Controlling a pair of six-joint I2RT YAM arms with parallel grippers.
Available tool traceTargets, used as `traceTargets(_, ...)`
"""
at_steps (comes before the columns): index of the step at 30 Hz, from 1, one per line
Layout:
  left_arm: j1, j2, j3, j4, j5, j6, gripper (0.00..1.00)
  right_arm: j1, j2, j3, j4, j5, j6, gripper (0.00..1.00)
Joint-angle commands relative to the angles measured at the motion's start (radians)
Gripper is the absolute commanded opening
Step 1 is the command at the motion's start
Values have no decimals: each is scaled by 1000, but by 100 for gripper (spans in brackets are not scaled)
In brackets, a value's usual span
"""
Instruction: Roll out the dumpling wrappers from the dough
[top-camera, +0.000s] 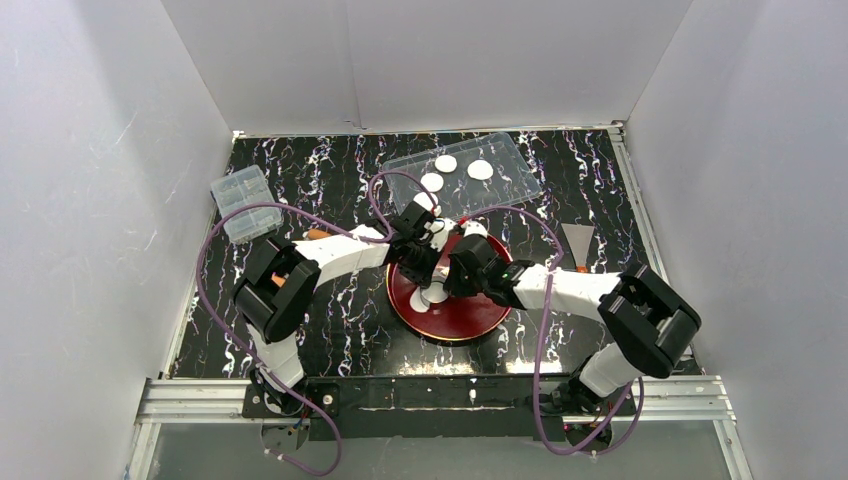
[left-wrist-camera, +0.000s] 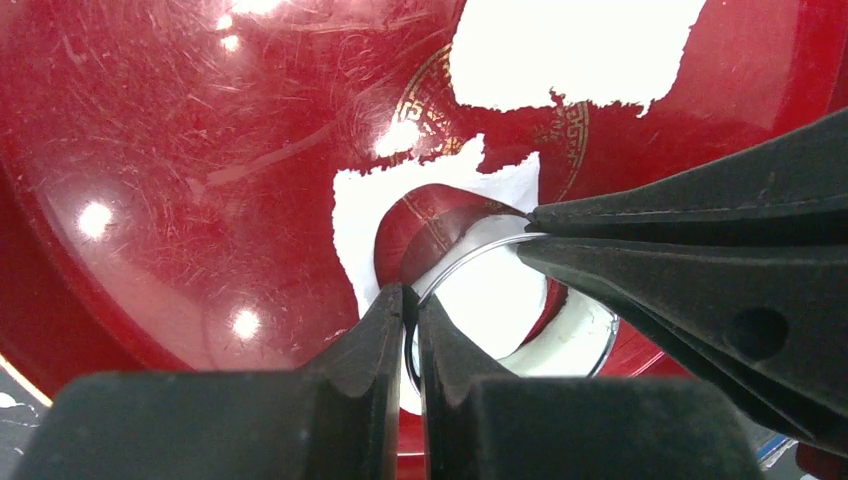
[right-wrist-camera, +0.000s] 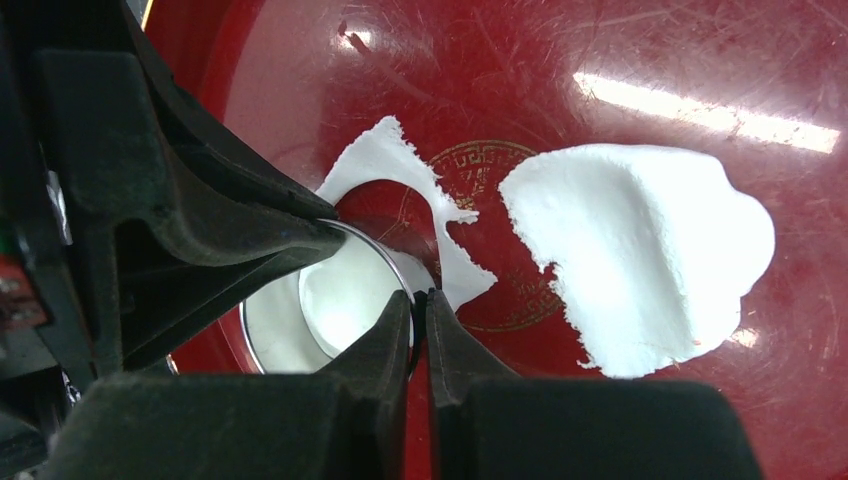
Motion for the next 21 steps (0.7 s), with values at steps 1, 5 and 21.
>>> traceTargets(1,27,64,-53,-114,-101,23,0,2,76,38,-168,-59,-37,1)
traceTargets(5,68,59,-48,-134,-108,34,0,2,148,105,-146,-97,-50,1)
traceTargets(21,-8,92,-9,-146,-19,-17,0,1,-42,-62,-236,-18,-3,1)
